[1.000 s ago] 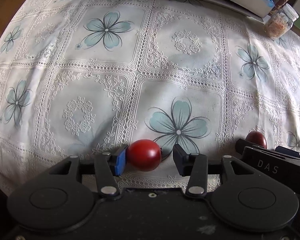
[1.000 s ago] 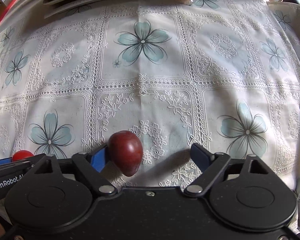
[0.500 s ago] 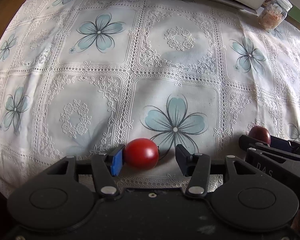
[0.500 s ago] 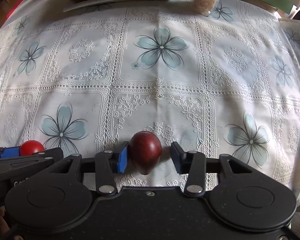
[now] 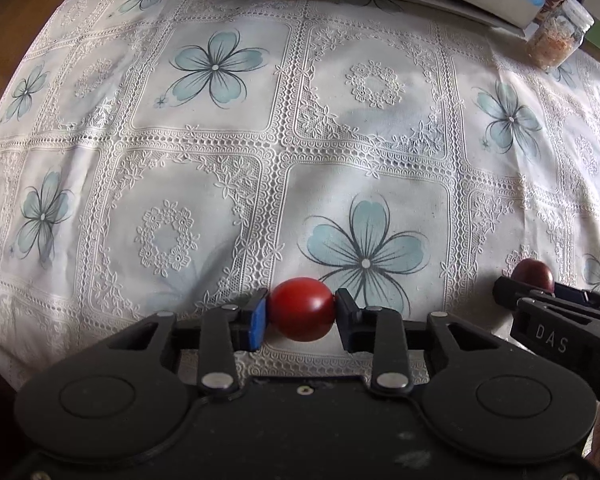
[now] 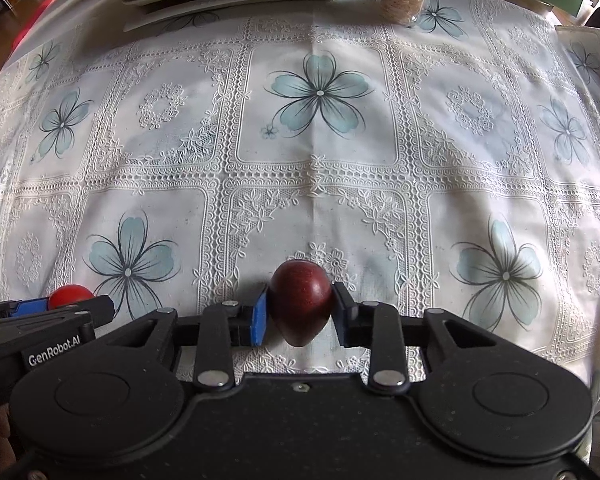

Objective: Organize fruits
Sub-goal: 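Carry the tomato in the left tool and plum in the right tool over the tray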

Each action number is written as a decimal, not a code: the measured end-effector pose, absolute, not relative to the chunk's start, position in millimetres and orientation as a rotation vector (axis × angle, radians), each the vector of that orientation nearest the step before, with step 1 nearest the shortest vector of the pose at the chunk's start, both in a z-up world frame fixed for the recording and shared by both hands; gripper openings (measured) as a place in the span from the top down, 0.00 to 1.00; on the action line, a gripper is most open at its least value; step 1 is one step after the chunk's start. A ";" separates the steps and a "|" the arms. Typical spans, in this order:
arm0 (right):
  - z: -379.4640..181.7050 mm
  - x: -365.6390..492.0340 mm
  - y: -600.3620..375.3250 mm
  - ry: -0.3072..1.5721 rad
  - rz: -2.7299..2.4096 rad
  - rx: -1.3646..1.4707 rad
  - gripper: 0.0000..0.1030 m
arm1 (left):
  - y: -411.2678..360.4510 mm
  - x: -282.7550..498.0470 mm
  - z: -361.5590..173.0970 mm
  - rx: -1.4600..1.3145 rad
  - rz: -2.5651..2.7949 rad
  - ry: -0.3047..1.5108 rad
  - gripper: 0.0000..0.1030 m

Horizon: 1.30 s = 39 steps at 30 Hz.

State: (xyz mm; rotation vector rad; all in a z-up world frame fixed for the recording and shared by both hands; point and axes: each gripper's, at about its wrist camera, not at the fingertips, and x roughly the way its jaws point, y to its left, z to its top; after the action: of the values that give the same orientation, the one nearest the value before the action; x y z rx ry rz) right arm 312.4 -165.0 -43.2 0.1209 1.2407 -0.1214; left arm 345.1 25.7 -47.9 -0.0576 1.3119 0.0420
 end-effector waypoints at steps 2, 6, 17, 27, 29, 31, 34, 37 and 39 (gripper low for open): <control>-43.3 312.5 -165.7 1.244 -0.122 0.129 0.60 | 28.5 347.3 -47.8 -0.069 0.038 1.318 0.68; -43.7 313.8 -171.9 1.256 -0.117 0.168 0.60 | 29.0 347.4 -48.0 -0.080 0.038 1.322 0.68; -37.8 306.5 -195.4 1.273 -0.105 0.333 0.60 | 30.8 342.8 -27.1 -0.091 0.034 1.269 0.68; 7.4 255.4 -171.3 1.110 -0.066 0.211 0.60 | 23.6 274.2 18.2 -0.053 0.018 1.103 0.68; 16.2 232.8 -167.6 1.074 -0.046 0.199 0.60 | 21.8 248.6 20.4 -0.059 0.004 1.091 0.68; 22.3 205.1 -165.5 1.031 -0.031 0.197 0.60 | 19.0 222.9 21.2 -0.059 -0.021 1.082 0.68; 26.6 161.0 -164.4 0.971 -0.022 0.190 0.60 | 12.6 181.6 19.5 -0.035 -0.036 1.052 0.68; 25.6 121.1 -166.6 0.936 -0.018 0.193 0.60 | 4.8 148.6 18.0 -0.008 -0.047 1.040 0.68; 19.8 102.6 -167.4 0.945 -0.013 0.200 0.60 | 0.1 135.4 17.2 -0.017 -0.064 1.057 0.68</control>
State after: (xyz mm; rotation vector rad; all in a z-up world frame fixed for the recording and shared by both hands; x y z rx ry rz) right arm 102.6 -167.4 19.8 0.2004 0.9450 -0.0128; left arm 135.4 0.1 17.2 -0.0171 1.0567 -0.0636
